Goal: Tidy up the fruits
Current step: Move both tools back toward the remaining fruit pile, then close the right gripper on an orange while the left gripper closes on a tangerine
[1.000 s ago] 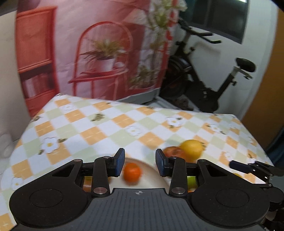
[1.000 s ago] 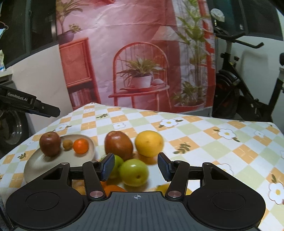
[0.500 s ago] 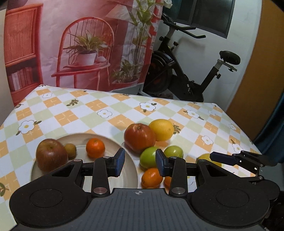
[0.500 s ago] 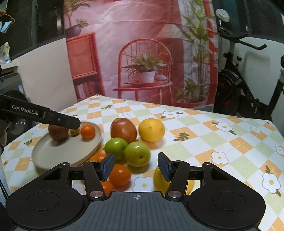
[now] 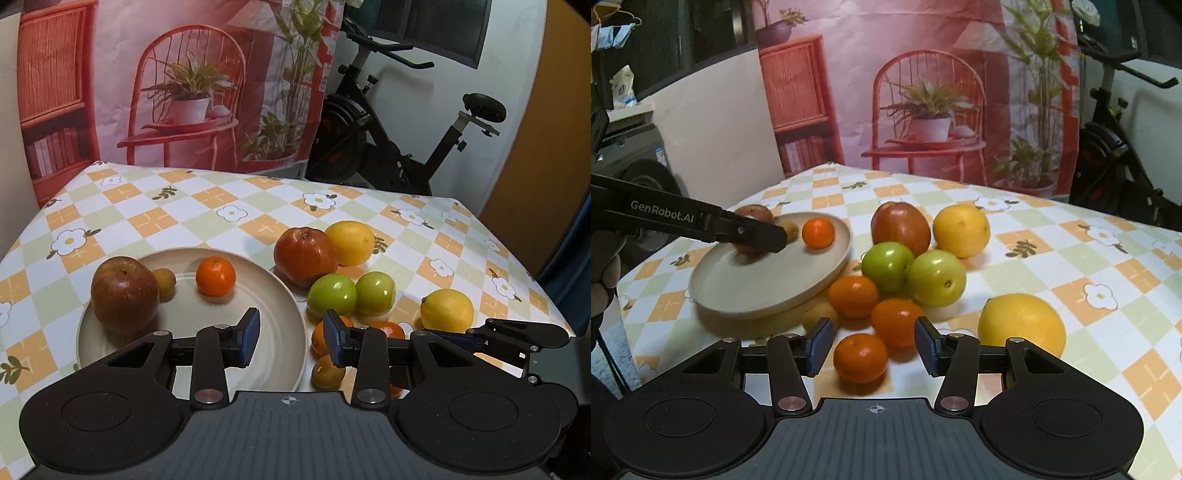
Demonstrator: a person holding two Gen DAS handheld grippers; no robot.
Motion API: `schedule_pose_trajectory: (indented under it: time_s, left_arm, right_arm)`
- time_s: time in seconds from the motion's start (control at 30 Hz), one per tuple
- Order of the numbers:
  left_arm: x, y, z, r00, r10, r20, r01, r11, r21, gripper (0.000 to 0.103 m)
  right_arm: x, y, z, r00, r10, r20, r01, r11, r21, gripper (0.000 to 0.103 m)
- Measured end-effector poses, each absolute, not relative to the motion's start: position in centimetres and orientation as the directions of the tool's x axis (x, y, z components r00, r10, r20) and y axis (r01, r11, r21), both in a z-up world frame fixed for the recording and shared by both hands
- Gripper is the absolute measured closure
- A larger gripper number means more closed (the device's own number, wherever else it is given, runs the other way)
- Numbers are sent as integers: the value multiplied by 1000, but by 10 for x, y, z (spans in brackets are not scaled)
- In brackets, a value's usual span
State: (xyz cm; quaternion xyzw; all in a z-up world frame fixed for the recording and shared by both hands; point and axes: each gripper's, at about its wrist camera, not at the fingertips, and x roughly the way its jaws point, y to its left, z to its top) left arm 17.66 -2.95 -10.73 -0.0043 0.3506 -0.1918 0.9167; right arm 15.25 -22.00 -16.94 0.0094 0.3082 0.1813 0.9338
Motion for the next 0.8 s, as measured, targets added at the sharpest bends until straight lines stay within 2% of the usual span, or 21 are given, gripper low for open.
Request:
schedule_pose_trajectory:
  time_s: [0.37, 0.53, 0.8]
  left_arm:
    - [177, -30, -111, 679, -356, -643, 351, 926, -143, 63]
    - [176, -29, -111, 682, -355, -640, 353, 926, -137, 63]
    - [176, -30, -112, 679, -359, -640, 355, 924, -141, 63]
  right_arm:
    - [166, -227, -170, 751, 324, -576, -304, 943, 134, 58]
    - [186, -230, -178, 723, 315, -615, -265, 948, 174, 62]
    - [194, -215, -179, 703, 291, -648, -295, 950, 107, 62]
